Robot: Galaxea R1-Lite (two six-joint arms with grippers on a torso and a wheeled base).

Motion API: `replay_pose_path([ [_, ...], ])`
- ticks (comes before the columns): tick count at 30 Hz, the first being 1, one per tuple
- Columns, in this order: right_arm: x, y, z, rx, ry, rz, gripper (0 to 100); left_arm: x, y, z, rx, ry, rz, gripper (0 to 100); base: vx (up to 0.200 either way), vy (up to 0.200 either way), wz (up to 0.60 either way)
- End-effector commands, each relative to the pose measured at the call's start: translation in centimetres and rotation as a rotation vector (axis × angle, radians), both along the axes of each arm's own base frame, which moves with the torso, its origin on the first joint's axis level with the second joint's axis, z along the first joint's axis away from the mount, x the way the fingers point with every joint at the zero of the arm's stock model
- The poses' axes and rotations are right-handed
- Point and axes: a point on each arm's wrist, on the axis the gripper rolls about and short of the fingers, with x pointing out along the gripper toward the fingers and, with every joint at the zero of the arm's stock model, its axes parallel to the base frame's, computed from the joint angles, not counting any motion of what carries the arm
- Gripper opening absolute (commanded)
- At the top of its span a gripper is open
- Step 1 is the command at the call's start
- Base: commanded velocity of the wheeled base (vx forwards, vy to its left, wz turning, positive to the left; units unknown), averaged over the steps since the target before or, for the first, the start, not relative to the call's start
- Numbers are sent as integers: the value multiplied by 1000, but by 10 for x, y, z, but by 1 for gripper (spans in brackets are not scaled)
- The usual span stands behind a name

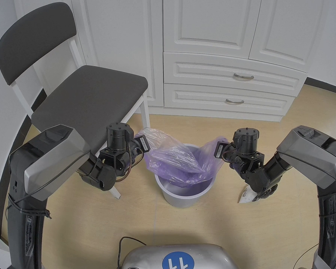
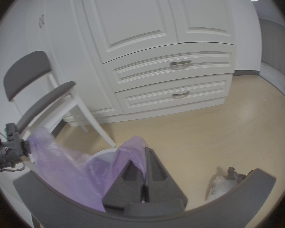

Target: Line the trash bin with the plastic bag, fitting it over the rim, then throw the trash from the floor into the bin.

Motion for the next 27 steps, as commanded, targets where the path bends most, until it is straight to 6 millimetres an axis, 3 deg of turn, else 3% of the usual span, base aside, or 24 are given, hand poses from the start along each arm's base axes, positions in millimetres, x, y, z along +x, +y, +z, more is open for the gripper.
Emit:
replay_pose_path([
  [1, 18, -24, -14, -40, 52, -89, 0, 13, 12, 10, 2, 18, 57, 0, 0, 0, 0],
  [3, 18, -24, -14, -40, 52, -89, 0, 13, 12, 10, 2, 18, 57, 0, 0, 0, 0],
  [5, 18, -39, -18, -163, 70, -136, 0, 18, 23, 6, 36, 61, 74, 0, 0, 0, 0],
  [13, 9, -60, -25, -299, 127, -149, 0, 20, 36, -2, 121, 146, 81, 0, 0, 0, 0],
  [14, 1, -71, -31, -381, 170, -139, 0, 19, 44, -6, 196, 179, 71, 0, 0, 0, 0],
  [18, -14, -80, -37, -469, 228, -105, 0, 16, 50, -14, 254, 214, 61, 0, 0, 0, 0],
  [27, -39, -89, -44, -563, 309, 10, 0, -5, 53, -22, 319, 277, -46, 0, 0, 0, 0],
])
